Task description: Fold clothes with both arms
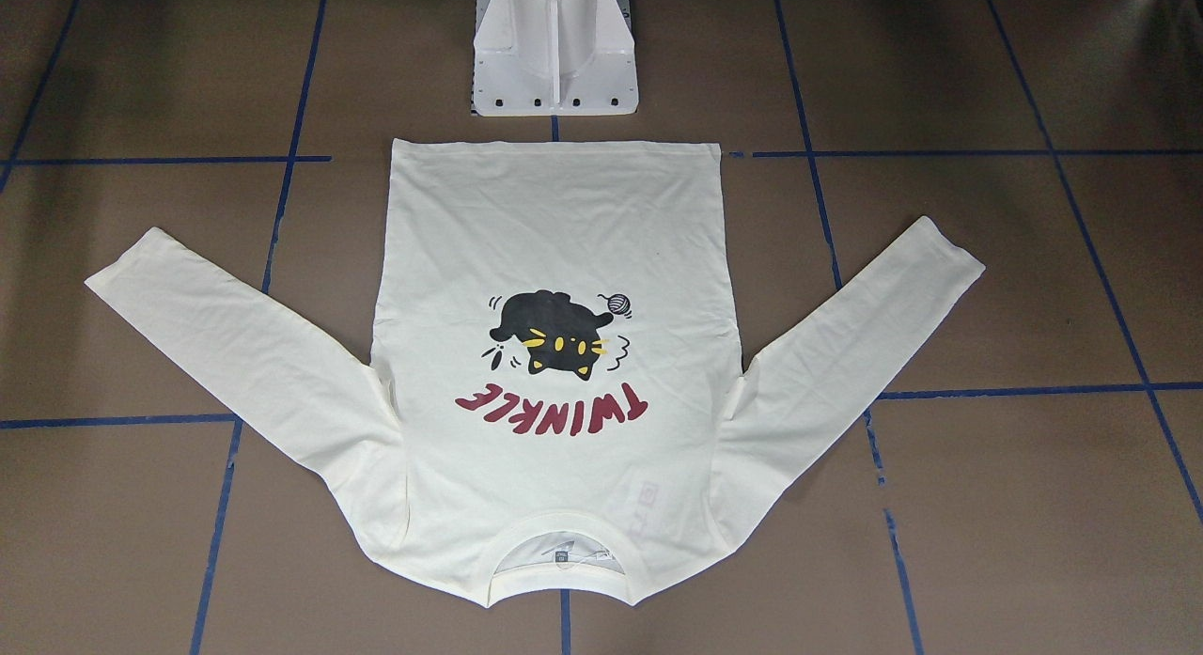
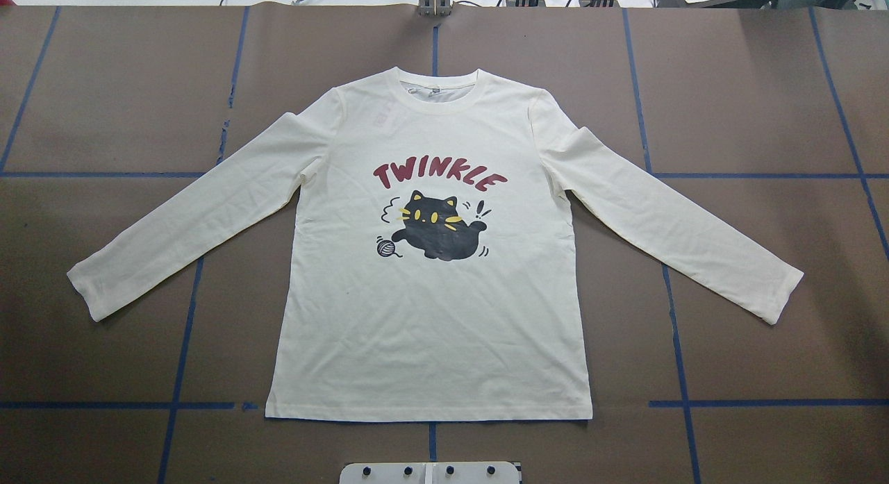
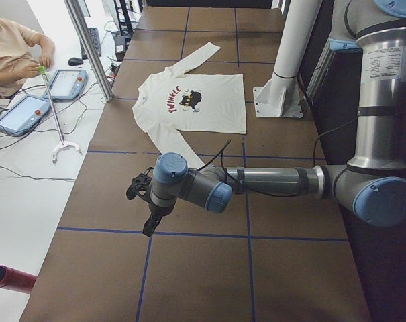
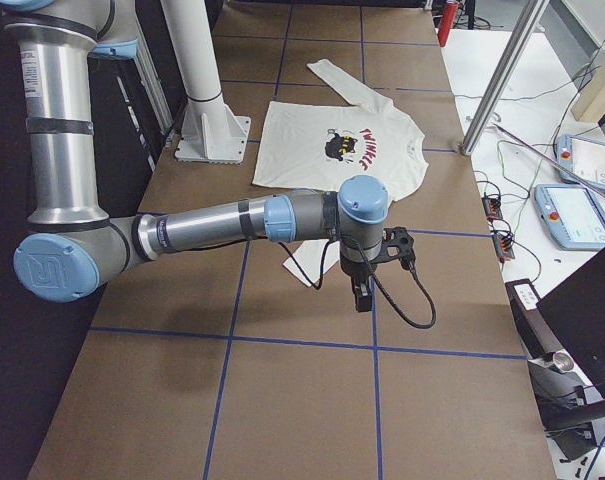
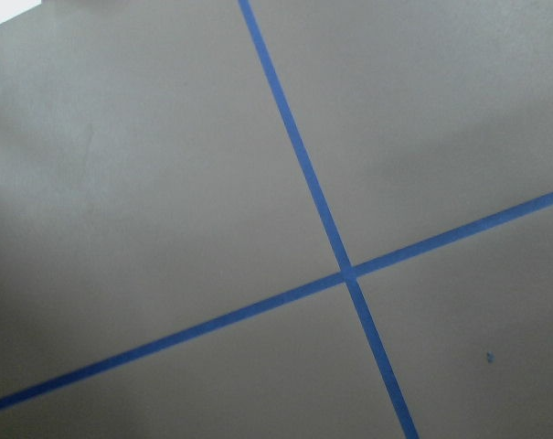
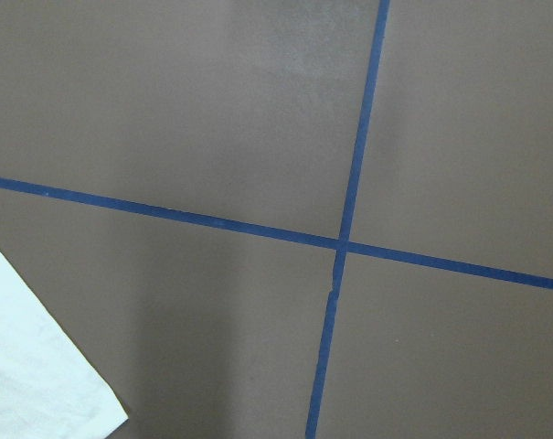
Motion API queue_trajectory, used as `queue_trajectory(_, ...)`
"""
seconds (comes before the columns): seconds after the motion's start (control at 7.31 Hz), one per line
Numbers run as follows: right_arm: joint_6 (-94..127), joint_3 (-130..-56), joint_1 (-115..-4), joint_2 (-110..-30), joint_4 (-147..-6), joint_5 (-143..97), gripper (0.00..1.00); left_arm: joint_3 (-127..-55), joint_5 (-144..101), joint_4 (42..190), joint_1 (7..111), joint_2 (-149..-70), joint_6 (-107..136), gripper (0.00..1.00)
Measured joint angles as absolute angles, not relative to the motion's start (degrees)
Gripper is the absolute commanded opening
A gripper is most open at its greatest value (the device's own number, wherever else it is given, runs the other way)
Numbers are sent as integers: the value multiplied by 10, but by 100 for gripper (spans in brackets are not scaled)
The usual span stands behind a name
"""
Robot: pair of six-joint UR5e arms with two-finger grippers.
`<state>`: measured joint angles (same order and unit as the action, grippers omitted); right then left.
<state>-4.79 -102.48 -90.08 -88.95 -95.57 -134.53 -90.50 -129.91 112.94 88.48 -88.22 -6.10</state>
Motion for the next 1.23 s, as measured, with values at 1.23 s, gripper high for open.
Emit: queue_trajectory(1.23,563,-986,-539,-1019,-406,-1175,68,-906,-1336,1129,885,-885,-54,99)
